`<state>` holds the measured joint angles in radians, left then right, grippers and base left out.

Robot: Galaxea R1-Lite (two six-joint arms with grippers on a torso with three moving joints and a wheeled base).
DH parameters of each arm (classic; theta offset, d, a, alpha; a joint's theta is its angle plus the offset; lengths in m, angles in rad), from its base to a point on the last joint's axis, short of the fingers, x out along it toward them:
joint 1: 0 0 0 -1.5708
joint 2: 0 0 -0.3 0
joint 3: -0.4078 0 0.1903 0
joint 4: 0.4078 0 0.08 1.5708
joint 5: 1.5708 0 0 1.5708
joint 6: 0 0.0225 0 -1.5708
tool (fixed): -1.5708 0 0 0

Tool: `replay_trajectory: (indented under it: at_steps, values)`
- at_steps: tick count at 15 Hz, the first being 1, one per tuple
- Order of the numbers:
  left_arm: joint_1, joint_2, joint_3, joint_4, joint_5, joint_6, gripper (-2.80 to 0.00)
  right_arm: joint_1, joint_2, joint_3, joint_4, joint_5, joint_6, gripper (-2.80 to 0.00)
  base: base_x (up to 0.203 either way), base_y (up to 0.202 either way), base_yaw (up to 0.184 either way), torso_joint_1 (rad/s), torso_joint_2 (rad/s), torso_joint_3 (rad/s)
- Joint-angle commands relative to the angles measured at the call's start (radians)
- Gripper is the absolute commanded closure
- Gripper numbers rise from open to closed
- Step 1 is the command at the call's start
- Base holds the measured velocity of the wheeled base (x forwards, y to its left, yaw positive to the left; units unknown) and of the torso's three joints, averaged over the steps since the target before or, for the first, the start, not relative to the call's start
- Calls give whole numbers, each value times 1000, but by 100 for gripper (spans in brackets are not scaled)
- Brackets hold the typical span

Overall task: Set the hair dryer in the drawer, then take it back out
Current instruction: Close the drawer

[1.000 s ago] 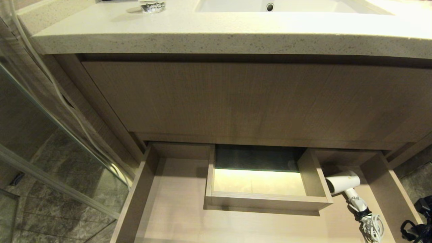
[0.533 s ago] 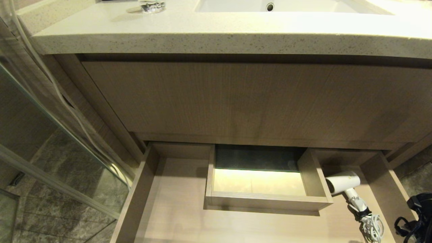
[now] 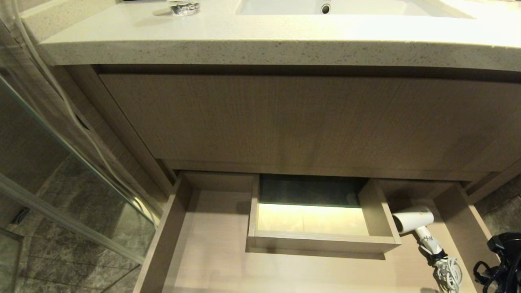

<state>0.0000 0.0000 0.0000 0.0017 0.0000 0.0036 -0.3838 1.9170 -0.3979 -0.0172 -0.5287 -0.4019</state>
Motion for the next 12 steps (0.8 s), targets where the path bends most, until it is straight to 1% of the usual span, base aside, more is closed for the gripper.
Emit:
replay_trajectory:
  at_steps: [1, 6, 8, 9, 12]
  values:
    - [0, 0, 0, 0, 0, -1, 0, 0, -11, -16, -34, 0, 0, 0, 0, 0, 0, 0, 0, 0]
    - [0, 0, 0, 0, 0, -1, 0, 0, -41, -18, -106, 9, 6, 0, 0, 0, 0, 0, 0, 0]
    - [0, 0, 0, 0, 0, -1, 0, 0, -57, -21, -160, 23, 6, 0, 0, 0, 0, 0, 0, 0]
    - [0, 0, 0, 0, 0, -1, 0, 1, -65, -21, -211, 40, 5, 0, 0, 0, 0, 0, 0, 0]
    - [0, 0, 0, 0, 0, -1, 0, 7, -92, -22, -385, 129, 4, 0, 0, 0, 0, 0, 0, 0]
